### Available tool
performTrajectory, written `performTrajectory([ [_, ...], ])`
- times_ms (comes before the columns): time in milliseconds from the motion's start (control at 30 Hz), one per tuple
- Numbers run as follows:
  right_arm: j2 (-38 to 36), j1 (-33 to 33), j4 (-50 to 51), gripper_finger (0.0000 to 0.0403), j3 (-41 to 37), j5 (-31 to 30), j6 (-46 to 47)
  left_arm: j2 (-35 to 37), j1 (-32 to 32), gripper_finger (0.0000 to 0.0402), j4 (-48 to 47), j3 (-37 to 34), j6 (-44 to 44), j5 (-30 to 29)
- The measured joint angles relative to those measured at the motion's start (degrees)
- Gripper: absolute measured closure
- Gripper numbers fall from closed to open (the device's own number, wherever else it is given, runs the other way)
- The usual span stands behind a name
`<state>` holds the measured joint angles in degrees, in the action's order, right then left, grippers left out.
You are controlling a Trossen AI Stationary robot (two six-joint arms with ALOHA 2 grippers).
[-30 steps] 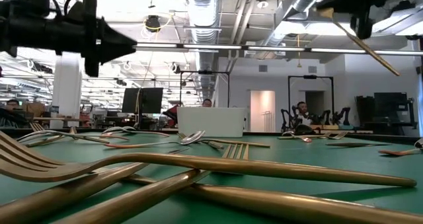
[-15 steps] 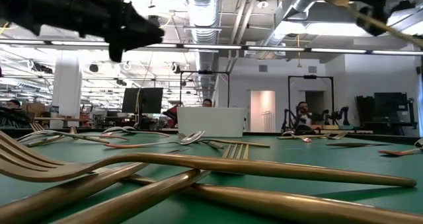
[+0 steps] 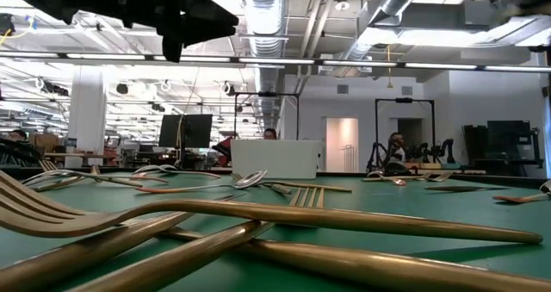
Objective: Sort silverware by color (type)
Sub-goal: Put the gold fork into the transparent bin
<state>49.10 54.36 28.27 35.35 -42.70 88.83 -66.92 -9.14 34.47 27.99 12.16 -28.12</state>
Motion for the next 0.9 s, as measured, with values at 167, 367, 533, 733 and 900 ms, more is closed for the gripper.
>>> performTrajectory([
  [167,4.01,5.68,-0.17,0.0385,0.02,-3.15,6.42,0.02,-2.81,0.0313,-3.9,-0.01,2.22,-2.77],
  [367,10.63,11.78,0.2,0.0385,0.11,-3.57,15.57,0.02,-3.98,0.0313,-4.08,-0.02,2.34,-6.89],
  [533,15.44,15.11,6.93,0.0384,4.42,-3.55,23.3,0.02,-3.09,0.0313,-3.43,-0.02,2.08,-7.1],
  [733,20.52,17.77,17.49,0.0358,13.85,1.11,22.86,0.04,-2.69,0.0313,-2.52,-0.02,2.03,-7.1],
  [900,24.79,17.97,29.19,0.0321,17.7,5.12,31.37,0.04,-2.24,0.0313,-2.4,-0.02,1.95,-7.17],
])
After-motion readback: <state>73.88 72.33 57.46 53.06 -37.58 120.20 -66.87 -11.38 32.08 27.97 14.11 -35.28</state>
